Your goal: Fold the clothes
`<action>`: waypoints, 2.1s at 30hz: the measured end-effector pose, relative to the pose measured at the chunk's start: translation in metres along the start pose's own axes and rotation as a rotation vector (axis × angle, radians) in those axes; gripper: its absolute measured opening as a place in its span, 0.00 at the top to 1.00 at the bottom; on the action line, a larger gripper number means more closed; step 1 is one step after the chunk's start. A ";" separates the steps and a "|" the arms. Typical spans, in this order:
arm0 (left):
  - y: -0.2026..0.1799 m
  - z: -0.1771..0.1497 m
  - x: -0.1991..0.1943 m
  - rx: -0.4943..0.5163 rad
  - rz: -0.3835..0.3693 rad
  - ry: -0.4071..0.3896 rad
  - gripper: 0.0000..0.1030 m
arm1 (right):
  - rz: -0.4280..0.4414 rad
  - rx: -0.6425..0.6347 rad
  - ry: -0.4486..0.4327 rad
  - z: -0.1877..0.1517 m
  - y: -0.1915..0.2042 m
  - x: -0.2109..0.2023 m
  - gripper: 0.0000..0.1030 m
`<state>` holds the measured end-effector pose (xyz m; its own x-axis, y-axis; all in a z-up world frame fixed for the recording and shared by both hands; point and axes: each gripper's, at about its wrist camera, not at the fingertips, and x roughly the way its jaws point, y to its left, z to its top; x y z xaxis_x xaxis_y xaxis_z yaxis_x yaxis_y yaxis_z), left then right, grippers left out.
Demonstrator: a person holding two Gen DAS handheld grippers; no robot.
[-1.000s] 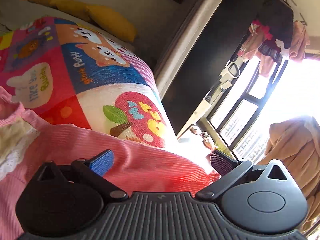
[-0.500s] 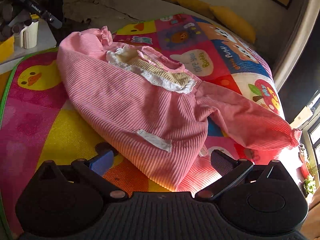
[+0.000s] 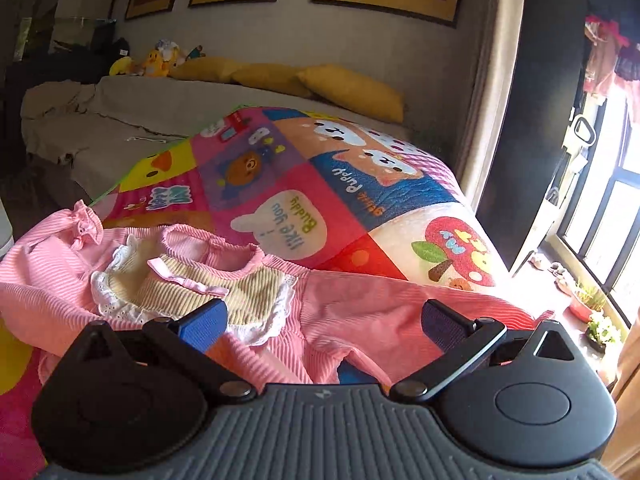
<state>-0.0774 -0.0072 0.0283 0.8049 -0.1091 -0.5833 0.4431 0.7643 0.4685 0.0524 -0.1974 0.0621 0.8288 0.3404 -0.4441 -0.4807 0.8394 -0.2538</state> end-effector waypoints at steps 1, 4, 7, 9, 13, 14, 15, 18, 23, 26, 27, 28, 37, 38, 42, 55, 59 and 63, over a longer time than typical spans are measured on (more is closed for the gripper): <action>-0.002 0.000 0.014 0.025 0.033 0.025 0.00 | 0.001 -0.031 0.004 -0.004 0.004 -0.002 0.00; 0.015 0.001 0.044 0.035 0.156 0.070 0.00 | 0.013 -0.124 0.020 -0.019 0.015 -0.007 0.00; 0.043 0.004 0.057 0.012 0.273 0.085 0.00 | 0.090 -0.168 0.052 -0.036 0.021 -0.015 0.00; 0.055 0.005 0.048 -0.006 0.310 0.079 0.00 | 0.136 -0.208 0.080 -0.048 0.032 -0.015 0.00; 0.081 0.006 0.029 -0.040 0.383 0.069 0.00 | 0.094 -0.305 0.112 -0.064 0.054 0.001 0.00; 0.087 0.006 0.024 -0.049 0.402 0.066 0.00 | 0.056 -0.297 0.102 -0.062 0.054 0.005 0.00; 0.094 0.006 0.019 -0.058 0.420 0.063 0.00 | 0.022 -0.249 0.070 -0.056 0.047 0.004 0.00; 0.113 0.007 0.005 -0.084 0.475 0.055 0.00 | -0.070 -0.102 -0.027 -0.036 0.028 -0.002 0.00; 0.120 -0.004 0.005 -0.114 0.500 0.086 0.00 | 0.148 -0.033 -0.031 -0.018 0.028 -0.024 0.00; 0.123 -0.006 0.010 -0.142 0.492 0.090 0.00 | 0.290 -0.110 0.064 -0.027 0.064 -0.018 0.00; 0.125 -0.004 0.010 -0.154 0.483 0.083 0.00 | 0.284 -0.149 0.085 -0.031 0.077 -0.010 0.00; 0.126 -0.002 0.009 -0.167 0.474 0.075 0.00 | 0.279 -0.188 0.106 -0.035 0.090 -0.002 0.00; 0.085 0.012 -0.027 -0.165 0.255 -0.049 0.00 | 0.065 0.096 0.031 0.010 0.039 0.052 0.00; 0.074 0.013 -0.028 -0.151 0.225 -0.056 0.00 | 0.051 0.119 0.006 0.015 0.032 0.050 0.00; 0.022 0.015 -0.006 -0.038 0.176 -0.039 0.00 | 0.010 0.108 -0.052 0.024 0.022 0.040 0.00; 0.042 -0.014 0.063 0.187 0.689 0.074 0.00 | -0.051 -0.081 -0.004 -0.021 0.028 0.012 0.00; 0.061 -0.008 0.020 0.133 0.691 0.043 0.00 | -0.067 -0.209 0.040 -0.049 0.041 0.003 0.00; 0.067 -0.003 -0.018 0.074 0.627 0.031 0.00 | -0.084 -0.337 0.084 -0.077 0.055 -0.006 0.00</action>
<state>-0.0633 0.0479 0.0676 0.9093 0.3641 -0.2015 -0.0816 0.6307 0.7717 -0.0005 -0.1859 -0.0151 0.8497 0.2280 -0.4754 -0.4908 0.6715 -0.5552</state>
